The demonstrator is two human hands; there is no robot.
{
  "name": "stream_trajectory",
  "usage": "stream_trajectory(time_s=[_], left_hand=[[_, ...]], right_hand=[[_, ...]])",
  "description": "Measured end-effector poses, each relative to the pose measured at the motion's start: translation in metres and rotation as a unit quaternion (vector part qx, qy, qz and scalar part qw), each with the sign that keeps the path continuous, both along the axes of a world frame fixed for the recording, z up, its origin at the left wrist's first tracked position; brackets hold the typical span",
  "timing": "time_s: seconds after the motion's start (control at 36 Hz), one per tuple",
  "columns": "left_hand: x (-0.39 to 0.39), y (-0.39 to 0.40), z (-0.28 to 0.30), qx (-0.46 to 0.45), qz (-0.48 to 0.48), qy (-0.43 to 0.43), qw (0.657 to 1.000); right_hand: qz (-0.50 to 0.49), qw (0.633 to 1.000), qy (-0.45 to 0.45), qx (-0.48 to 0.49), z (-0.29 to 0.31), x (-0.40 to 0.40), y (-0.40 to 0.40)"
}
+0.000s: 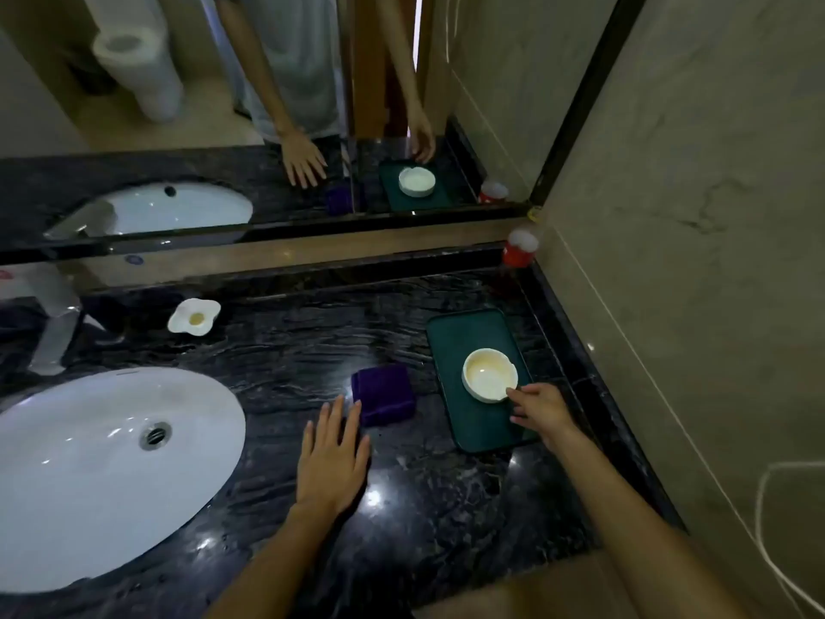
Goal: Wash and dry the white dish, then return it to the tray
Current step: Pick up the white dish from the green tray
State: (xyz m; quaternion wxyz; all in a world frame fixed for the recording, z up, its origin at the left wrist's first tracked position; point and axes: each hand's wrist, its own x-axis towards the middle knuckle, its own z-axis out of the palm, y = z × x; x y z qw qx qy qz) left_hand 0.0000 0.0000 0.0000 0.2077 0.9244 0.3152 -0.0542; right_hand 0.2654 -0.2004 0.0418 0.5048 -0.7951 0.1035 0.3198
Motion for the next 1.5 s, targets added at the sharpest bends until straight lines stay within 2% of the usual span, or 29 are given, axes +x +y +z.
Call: stream_trajectory(time_s=[0.08,0.28,0.67,0.94,1.28,1.5], left_hand=[[0.002,-0.001,-0.003,0.003,0.006,0.005,1.000],[0.007,-0.001,-0.007,-0.006,0.010,0.004,1.000],[0.009,-0.003,-0.015,0.000,-0.002,0.016,1.000],[0.005,-0.003,-0.015,0.005,0.005,0.013,1.000],[-0.005,0.004,-0.004,0.012,0.022,0.011,1.000],[-0.002,0.009,0.021,-0.061,-0.010,-0.077,0.995]], right_hand=[[-0.010,0.999,-0.009,-0.038,-0.007,0.006,0.003],[-0.056,0.998,0.033,-0.017,-0.021,0.017,0.002],[-0.016,1.000,-0.006,0.010,-0.035,0.025,0.005],[0.009,0.998,-0.024,-0.060,-0.051,0.034,0.011],[0.031,0.998,-0.048,-0.015,-0.017,0.013,0.011],[0.062,0.996,-0.054,0.039,0.025,-0.009,0.013]])
